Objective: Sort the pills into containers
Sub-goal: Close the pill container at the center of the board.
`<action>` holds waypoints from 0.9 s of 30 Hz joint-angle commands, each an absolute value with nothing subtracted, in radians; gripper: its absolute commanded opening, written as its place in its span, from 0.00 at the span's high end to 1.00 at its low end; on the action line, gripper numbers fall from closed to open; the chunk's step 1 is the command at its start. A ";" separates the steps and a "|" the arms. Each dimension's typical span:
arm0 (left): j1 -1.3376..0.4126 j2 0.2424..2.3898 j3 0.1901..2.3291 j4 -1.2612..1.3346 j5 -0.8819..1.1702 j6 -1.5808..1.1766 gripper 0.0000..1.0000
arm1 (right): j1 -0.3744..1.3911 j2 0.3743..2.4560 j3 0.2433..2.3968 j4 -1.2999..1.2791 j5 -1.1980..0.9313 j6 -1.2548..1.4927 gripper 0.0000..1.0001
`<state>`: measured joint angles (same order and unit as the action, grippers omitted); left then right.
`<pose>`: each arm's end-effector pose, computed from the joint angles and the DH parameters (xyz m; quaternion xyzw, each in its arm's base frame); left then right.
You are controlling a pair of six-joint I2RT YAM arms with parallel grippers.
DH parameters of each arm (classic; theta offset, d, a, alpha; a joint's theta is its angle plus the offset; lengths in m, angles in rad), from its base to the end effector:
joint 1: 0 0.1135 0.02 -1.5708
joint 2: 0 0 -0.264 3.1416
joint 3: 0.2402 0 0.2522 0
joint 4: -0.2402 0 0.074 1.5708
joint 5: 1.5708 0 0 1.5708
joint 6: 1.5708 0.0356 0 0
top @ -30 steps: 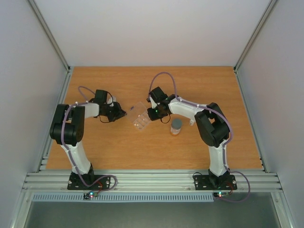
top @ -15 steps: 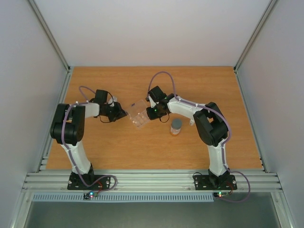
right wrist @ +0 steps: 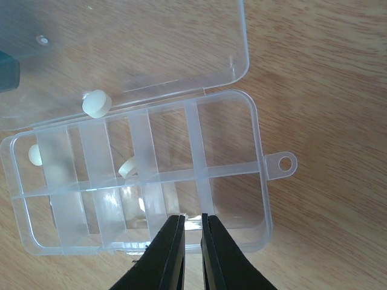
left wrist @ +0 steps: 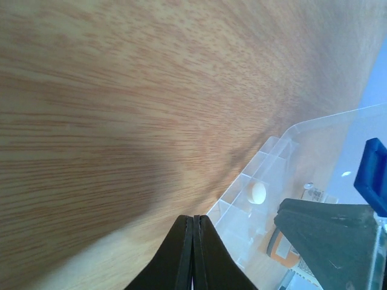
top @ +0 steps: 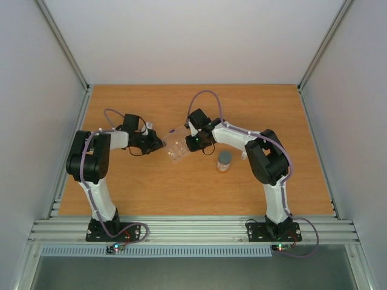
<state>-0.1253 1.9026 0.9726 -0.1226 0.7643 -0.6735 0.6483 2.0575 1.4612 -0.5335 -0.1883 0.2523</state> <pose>0.3441 -0.0682 0.1160 -0.1508 0.8893 -0.4245 0.0788 0.3358 0.2628 0.1604 -0.2112 0.9484 0.1774 0.1561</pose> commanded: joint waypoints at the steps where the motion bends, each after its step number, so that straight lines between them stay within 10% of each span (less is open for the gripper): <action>1: -0.133 1.899 0.998 -0.068 0.807 -0.642 0.98 | 0.658 2.106 1.489 -0.553 -0.170 0.232 0.90; 27: -0.149 1.838 0.998 -0.104 0.799 -0.531 0.99 | 0.659 2.139 1.540 -0.572 -0.149 0.237 0.90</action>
<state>-0.1333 1.8801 0.9726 -0.1085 0.7967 -0.5659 0.6498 2.0964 1.5257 -0.5732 -0.1764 0.2478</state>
